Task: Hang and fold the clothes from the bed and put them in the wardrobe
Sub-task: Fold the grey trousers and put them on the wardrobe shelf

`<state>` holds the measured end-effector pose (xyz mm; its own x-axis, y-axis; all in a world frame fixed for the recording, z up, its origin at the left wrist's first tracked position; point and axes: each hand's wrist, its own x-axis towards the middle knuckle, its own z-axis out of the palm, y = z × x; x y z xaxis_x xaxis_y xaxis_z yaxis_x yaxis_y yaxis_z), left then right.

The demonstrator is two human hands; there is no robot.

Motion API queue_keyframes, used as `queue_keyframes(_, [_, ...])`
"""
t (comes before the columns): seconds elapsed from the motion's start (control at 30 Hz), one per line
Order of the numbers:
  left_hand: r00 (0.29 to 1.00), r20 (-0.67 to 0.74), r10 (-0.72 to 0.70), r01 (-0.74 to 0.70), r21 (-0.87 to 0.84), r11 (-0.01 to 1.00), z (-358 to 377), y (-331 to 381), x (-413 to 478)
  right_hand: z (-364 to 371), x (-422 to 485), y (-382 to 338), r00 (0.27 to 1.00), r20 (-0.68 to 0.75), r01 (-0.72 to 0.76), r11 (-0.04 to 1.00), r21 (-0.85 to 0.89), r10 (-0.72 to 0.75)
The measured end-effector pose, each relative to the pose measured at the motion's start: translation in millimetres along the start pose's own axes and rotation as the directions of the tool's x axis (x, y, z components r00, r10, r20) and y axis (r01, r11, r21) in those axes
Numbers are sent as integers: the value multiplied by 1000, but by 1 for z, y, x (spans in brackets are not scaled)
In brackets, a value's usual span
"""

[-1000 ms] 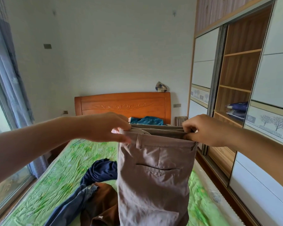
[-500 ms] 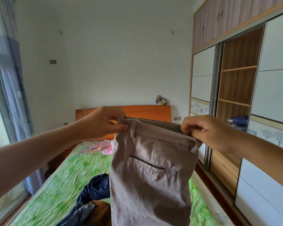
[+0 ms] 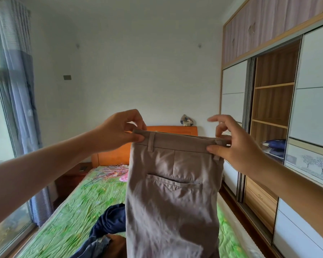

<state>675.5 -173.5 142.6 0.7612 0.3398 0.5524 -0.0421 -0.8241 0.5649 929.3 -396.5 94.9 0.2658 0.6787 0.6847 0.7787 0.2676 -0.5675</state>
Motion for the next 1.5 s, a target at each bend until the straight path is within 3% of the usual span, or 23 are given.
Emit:
queue_keyframes(0.07, [998, -58, 14, -15, -15, 1000, 2, -1, 1, 5, -2, 1, 986, 61, -166, 965, 202, 157])
queue_keyframes(0.17, [995, -99, 24, -29, -47, 998, 6, -5, -1, 20, -15, 7, 914, 223, -405, 804, 435, 340])
queue_keyframes(0.23, [997, -79, 20, -22, -17, 1000, 7, -7, -4, 31, -21, 11, 924, 131, -378, 809, 451, 359])
queue_keyframes(0.33, [999, -41, 4, 5, 213, 977, 3, 7, -3, 42, -15, 5, 943, 28, -307, 837, 452, 331])
queue_keyframes(0.43, [985, 32, 172, -167, 472, 866, 13, 43, 6, 48, -3, -10, 963, -1, -237, 852, 466, 269])
queue_keyframes(0.5, [982, 180, 65, -145, 478, 866, 29, 67, 15, 54, 0, -26, 981, -4, -169, 866, 470, 194])
queue_keyframes(0.6, [903, 384, -192, -55, 547, 835, 55, 73, 30, 59, -1, -36, 990, -49, -95, 880, 465, 132])
queue_keyframes(0.67, [907, 384, -172, -79, 558, 826, 61, 62, 37, 57, -8, -30, 989, -48, -95, 862, 498, 137])
queue_keyframes(0.73, [931, 346, -118, -91, 532, 842, 60, 56, 39, 56, -26, -6, 976, 67, -207, 806, 554, 205])
queue_keyframes(0.8, [956, 285, -67, -92, 510, 856, 57, 55, 42, 62, -60, 33, 908, 271, -415, 778, 471, 320])
queue_keyframes(0.87, [972, 227, -58, -69, 513, 856, 51, 57, 47, 73, -101, 73, 831, 371, -536, 775, 335, 415])
queue_keyframes(1.0, [979, 193, -67, -47, 532, 845, 39, 61, 57, 87, -157, 129, 777, 189, -628, 760, 169, 600])
queue_keyframes(1.1, [986, 160, -48, -47, 543, 838, 35, 65, 60, 88, -163, 130, 709, 67, -702, 693, 166, 702])
queue_keyframes(1.2, [989, 141, -38, -47, 552, 833, 30, 69, 64, 96, -154, 116, 599, 86, -730, 498, 468, 796])
queue_keyframes(1.4, [994, 105, -34, -34, 582, 813, 24, 73, 63, 93, -116, 89, 693, 167, -433, 219, 875, 701])
queue_keyframes(1.5, [997, 78, -28, -22, 579, 815, 15, 71, 59, 87, -103, 81, 717, 311, -476, 112, 872, 624])
